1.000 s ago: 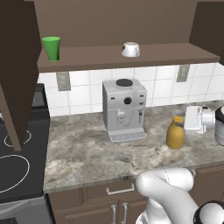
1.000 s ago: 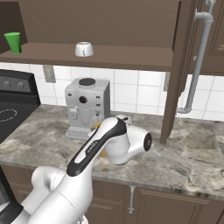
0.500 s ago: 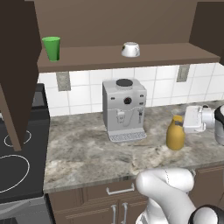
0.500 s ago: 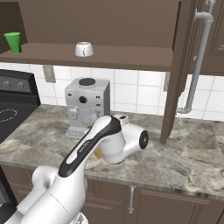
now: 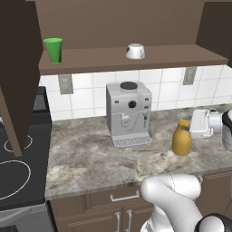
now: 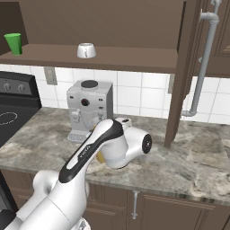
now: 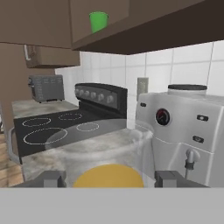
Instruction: There is a tray on the dining counter. Grab the cup, mug, and pitcher and place them on the tray. The pitcher may be placed next to the tray if it cannot fit the tray.
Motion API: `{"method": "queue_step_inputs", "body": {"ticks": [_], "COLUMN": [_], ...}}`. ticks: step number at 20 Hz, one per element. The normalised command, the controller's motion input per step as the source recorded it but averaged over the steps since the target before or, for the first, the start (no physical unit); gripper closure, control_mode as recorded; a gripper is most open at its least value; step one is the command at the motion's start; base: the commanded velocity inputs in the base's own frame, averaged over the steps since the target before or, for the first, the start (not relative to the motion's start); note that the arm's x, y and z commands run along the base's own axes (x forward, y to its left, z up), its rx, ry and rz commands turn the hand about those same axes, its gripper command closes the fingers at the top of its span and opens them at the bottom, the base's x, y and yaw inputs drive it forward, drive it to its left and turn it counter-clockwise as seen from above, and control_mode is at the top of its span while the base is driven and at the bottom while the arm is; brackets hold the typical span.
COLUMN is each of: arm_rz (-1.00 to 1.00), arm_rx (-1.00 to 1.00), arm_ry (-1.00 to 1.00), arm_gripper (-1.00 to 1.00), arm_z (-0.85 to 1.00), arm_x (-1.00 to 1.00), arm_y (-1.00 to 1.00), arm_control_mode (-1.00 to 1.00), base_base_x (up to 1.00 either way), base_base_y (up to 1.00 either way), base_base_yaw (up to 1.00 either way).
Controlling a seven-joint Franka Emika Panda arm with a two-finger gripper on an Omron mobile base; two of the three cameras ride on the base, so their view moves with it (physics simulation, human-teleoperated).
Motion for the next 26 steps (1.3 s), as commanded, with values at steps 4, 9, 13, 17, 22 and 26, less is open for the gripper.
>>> {"method": "queue_step_inputs", "body": {"ticks": [4,9,13,17,22,26], "arm_rz": [0.00,0.00,0.00,0.00,0.00,0.00], "arm_rx": [0.00,0.00,0.00,0.00,0.00,0.00], "arm_ry": [0.00,0.00,0.00,0.00,0.00,0.00], "arm_gripper": [1.00,1.00,1.00,1.00,1.00,1.00], "arm_z": [0.00,0.00,0.00,0.00,0.00,0.00], "arm_x": [0.00,0.00,0.00,0.00,0.00,0.00], "arm_y": [0.00,0.00,0.00,0.00,0.00,0.00], "arm_control_mode": [-1.00,-1.00,1.00,1.00,1.00,1.00], "base_base_x": [0.00,0.00,-0.06,-0.36,-0.60,-0.63], "base_base_y": [0.00,0.00,0.00,0.00,0.00,0.00], "base_base_yaw": [0.00,0.00,0.00,0.00,-0.05,-0.08]}}
